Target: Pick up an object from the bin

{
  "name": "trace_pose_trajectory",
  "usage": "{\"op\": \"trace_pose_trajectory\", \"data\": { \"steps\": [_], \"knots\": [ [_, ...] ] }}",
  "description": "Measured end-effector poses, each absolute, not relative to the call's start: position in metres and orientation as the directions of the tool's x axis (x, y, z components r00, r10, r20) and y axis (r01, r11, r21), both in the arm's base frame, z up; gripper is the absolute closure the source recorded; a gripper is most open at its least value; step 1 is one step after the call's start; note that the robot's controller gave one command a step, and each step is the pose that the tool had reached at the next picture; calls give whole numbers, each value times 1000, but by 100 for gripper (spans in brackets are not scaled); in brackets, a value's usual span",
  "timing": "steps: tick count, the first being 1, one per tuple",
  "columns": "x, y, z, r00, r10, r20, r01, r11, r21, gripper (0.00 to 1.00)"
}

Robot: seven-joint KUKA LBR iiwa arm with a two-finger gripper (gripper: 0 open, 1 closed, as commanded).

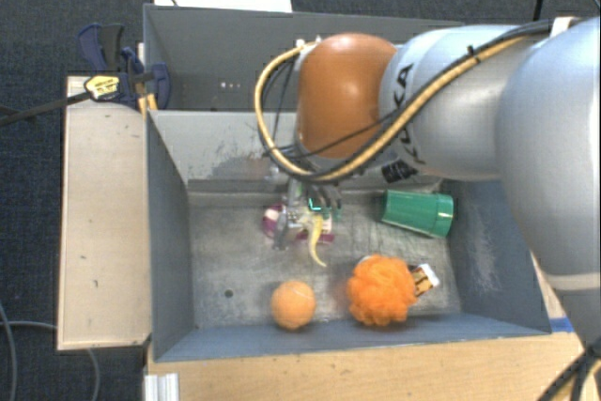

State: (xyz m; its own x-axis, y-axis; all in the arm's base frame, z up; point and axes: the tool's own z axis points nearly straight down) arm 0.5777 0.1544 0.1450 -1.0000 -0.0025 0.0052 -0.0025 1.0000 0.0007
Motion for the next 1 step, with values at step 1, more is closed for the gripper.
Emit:
{"op": "trace_pose_trajectory", "data": {
  "steps": [1],
  "knots": [
    [580,154,150,-1000,1,-3,1,1000,2,0]
  ]
}}
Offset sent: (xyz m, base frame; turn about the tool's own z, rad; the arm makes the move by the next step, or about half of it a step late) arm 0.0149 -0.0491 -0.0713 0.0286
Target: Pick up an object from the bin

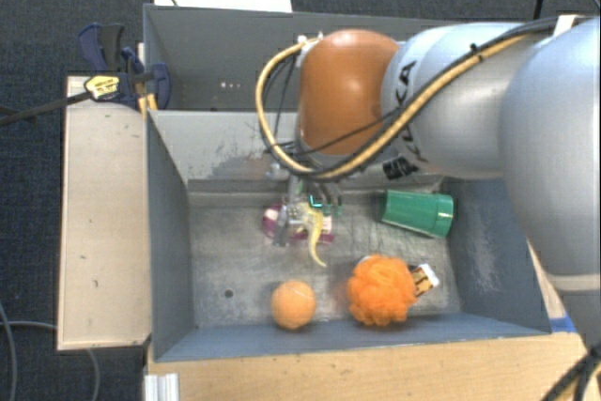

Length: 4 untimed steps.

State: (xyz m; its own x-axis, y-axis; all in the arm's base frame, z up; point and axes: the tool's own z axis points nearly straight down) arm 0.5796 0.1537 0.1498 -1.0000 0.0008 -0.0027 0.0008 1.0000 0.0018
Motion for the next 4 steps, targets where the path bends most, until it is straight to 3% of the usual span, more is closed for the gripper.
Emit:
{"op": "trace_pose_trajectory", "data": {
  "steps": [1,2,3,4],
  "knots": [
    [591,123,103,-1000,16,-10,16,1000,4,0],
    [588,127,75,-993,-114,-11,-114,994,2,100],
    [588,127,75,-994,-112,-11,-112,994,2,100],
    [566,176,256,-985,-174,-10,-174,985,2,100]
  ]
}}
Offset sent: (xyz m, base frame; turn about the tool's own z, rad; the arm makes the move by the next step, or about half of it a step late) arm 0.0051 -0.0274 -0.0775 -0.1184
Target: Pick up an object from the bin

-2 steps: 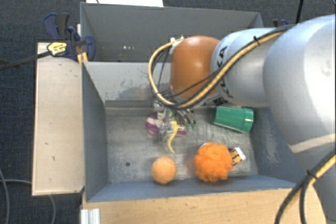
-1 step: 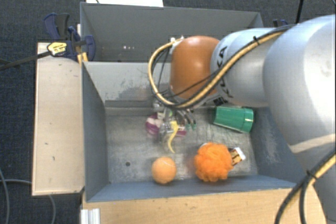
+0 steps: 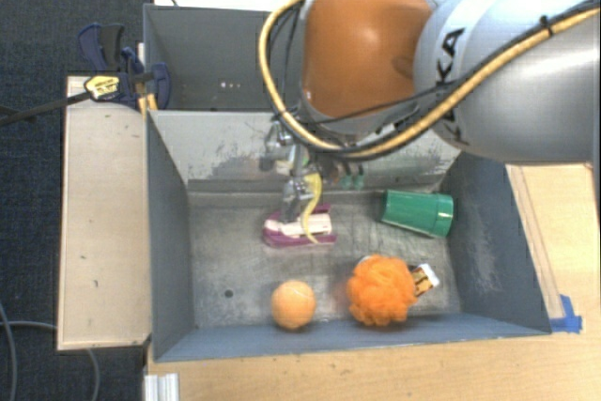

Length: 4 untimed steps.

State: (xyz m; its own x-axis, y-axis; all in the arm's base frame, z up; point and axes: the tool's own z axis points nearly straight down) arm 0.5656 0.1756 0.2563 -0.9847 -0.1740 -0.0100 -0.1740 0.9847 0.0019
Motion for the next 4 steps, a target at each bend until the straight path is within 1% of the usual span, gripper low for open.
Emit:
{"op": "trace_pose_trajectory", "data": {
  "steps": [1,3,4],
  "knots": [
    [564,174,253,-985,-170,-3,-170,985,1,100],
    [564,174,253,-986,-167,-3,-167,986,1,100],
    [576,116,86,-978,-203,-51,-203,979,11,100]
  ]
}}
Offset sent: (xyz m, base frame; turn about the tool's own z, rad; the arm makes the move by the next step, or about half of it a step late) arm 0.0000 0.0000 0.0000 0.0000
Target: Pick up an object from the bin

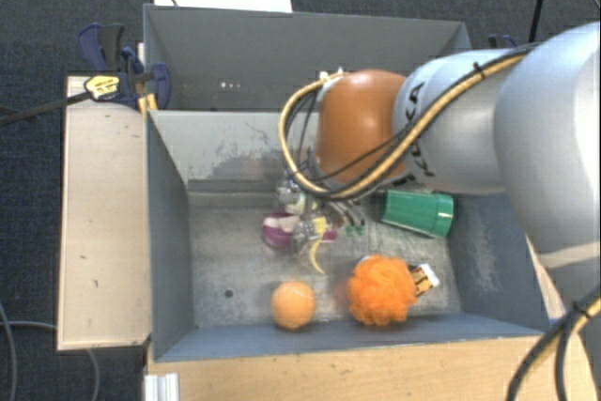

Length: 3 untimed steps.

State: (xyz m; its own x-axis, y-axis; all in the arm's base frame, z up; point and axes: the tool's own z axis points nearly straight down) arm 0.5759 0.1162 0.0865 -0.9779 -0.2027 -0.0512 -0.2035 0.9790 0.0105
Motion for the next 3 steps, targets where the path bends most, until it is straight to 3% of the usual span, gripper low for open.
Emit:
{"op": "trace_pose_trajectory", "data": {
  "steps": [1,2,3],
  "knots": [
    [575,116,87,-978,-203,-50,-204,979,9,100],
    [560,114,125,-978,-209,-3,-209,978,2,100],
    [570,100,191,-985,-172,0,-172,985,1,100]
  ]
}}
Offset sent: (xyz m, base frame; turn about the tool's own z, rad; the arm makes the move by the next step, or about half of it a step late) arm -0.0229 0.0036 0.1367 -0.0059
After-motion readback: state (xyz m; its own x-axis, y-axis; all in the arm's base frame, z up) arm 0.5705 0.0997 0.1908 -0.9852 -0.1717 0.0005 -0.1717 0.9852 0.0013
